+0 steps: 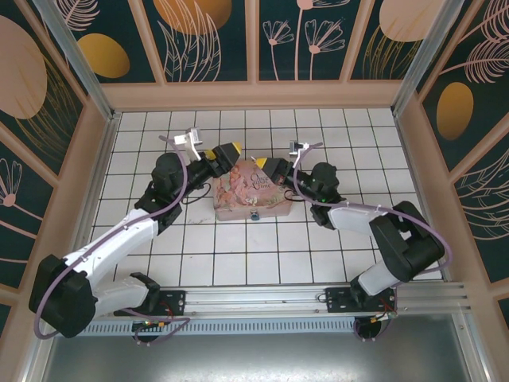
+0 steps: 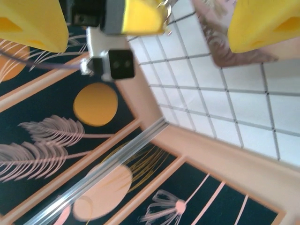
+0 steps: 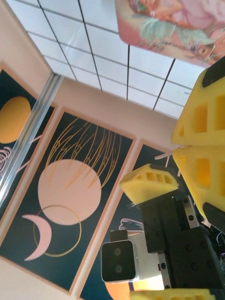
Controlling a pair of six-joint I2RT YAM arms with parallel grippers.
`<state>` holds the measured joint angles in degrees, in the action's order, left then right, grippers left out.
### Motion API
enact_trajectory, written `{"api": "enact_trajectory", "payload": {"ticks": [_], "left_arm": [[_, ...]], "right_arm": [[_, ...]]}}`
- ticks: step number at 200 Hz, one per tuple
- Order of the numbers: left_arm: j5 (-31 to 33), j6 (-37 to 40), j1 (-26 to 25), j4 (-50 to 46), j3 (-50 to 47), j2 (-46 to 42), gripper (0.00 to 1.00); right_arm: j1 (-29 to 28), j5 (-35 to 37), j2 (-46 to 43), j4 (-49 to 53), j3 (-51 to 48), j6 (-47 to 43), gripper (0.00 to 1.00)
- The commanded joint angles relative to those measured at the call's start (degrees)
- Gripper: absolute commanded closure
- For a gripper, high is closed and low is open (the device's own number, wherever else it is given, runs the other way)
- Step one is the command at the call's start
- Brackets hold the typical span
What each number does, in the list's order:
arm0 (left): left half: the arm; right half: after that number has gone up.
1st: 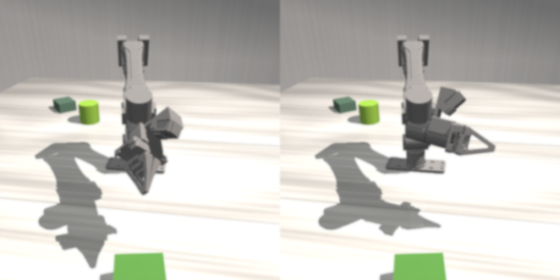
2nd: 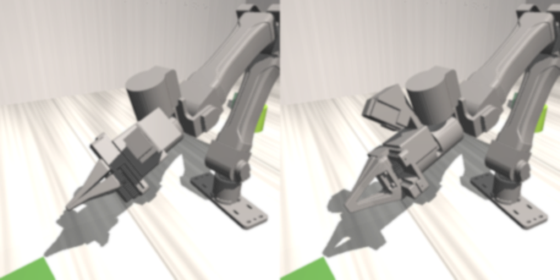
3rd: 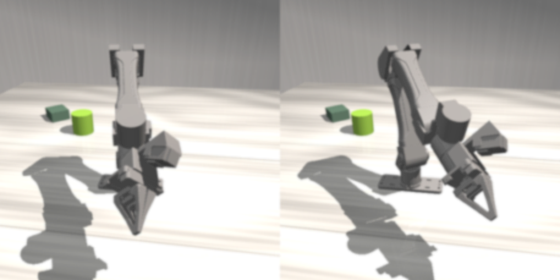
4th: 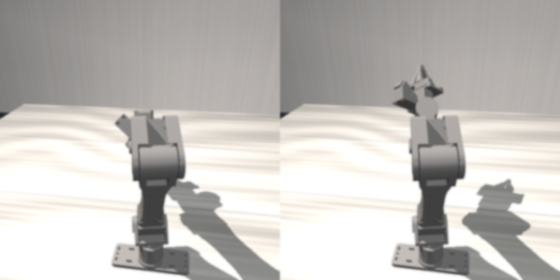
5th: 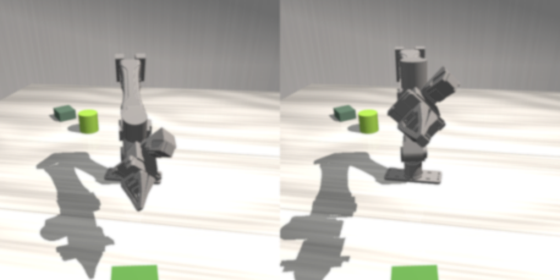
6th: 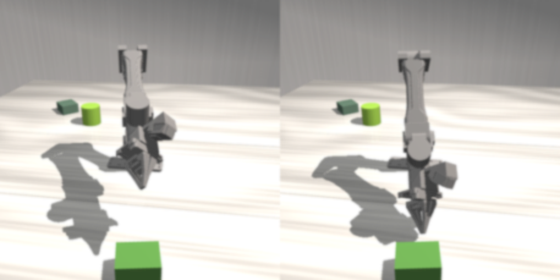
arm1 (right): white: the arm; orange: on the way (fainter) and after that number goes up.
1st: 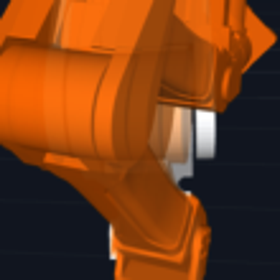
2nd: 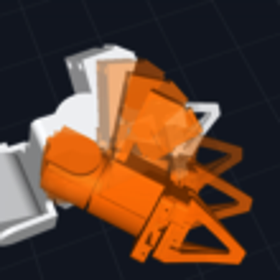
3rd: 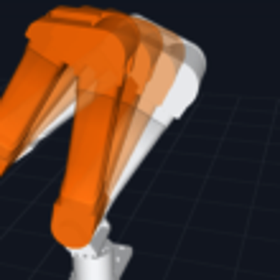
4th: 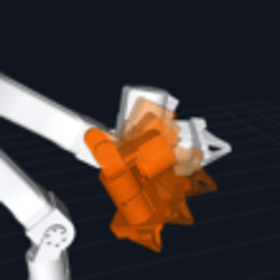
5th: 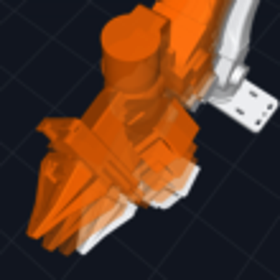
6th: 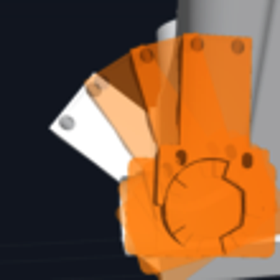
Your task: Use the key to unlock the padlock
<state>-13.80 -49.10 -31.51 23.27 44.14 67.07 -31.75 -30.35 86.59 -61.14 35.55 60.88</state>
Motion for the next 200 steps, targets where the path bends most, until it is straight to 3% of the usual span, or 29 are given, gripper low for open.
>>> {"api": "enact_trajectory", "payload": {"ticks": [1, 40, 73, 119, 200], "left_arm": [[-4.79, 5.29, -0.28, -11.71, -2.21, -1.0, 0.1], [-9.09, 6.28, -1.51, -10.94, -13.24, -5.03, 0.15], [-7.58, 6.9, -7.01, -8.13, -19.04, -6.25, 0.2], [-1.39, 7.52, -15.25, 0.76, -21.8, 3.54, 0.26], [4.97, 12.03, -16.56, 12.94, -19.63, 16.47, 0.33]], "right_arm": [[2.5, -2.59, -1.93, 9.55, 0.42, -4.86, 1.0], [4.32, -4.39, -1.24, 14.44, 0.47, -6.87, 1.0], [4.32, -4.7, 2.28, 15.01, 2.24, -7.22, 1.0], [4.09, -4.99, 8.2, 9.37, 3.12, -3.83, 1.0], [2.76, -2.23, 12.87, 7.0, 2.88, -2.51, 1.0]]}}
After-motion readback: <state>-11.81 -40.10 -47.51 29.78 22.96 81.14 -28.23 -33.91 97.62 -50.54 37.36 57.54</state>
